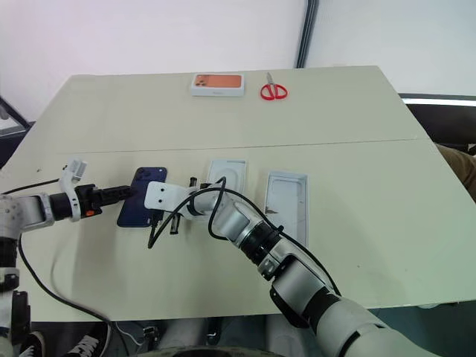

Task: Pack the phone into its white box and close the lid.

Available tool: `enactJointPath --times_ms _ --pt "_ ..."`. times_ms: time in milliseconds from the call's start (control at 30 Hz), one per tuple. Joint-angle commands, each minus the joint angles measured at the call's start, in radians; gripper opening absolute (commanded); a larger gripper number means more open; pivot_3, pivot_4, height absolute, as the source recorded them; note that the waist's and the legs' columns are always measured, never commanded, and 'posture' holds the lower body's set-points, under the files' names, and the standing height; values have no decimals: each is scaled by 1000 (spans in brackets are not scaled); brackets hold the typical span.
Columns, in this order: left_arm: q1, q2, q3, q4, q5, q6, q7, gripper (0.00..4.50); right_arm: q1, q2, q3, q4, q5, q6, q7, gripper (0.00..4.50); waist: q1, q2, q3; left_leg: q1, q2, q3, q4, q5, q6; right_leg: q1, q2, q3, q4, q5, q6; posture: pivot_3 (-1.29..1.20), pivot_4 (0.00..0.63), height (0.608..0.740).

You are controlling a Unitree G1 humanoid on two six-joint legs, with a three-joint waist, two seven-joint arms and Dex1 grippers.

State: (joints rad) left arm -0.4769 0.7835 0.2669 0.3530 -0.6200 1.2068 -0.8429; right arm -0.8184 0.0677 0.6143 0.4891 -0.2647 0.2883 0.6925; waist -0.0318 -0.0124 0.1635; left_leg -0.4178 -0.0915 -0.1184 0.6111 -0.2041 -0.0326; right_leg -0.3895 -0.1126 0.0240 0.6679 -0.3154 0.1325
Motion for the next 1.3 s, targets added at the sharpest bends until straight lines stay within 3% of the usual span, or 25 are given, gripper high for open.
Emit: enactJointPath --times_ms 33,433,1033,1300 --pt "25 -63 -98 66 22 59 3 4181 -35 7 -21 0 -12 -21 -20 99 9 4 -3 0 0 0 0 0 0 0 0 0 0 0 0 0 150 740" --pt "10 -116 -116 28 -24 183 -31 4181 -34 -6 -27 7 -20 -38 -23 99 18 7 -9 3 -1 0 0 0 1 2 -1 0 0 0 0 0 150 740" --pt "26 -163 -96 -18 -15 198 8 4181 -16 -21 -31 -8 -35 -60 -14 99 19 9 -12 3 -1 0 0 -1 1 3 -1 0 -1 0 0 0 150 740" --pt "23 -141 -99 -3 -4 164 -8 4181 -17 -138 -28 -106 -62 36 76 99 20 10 -13 4 -1 0 0 -1 1 4 -1 0 -1 0 0 0 150 740"
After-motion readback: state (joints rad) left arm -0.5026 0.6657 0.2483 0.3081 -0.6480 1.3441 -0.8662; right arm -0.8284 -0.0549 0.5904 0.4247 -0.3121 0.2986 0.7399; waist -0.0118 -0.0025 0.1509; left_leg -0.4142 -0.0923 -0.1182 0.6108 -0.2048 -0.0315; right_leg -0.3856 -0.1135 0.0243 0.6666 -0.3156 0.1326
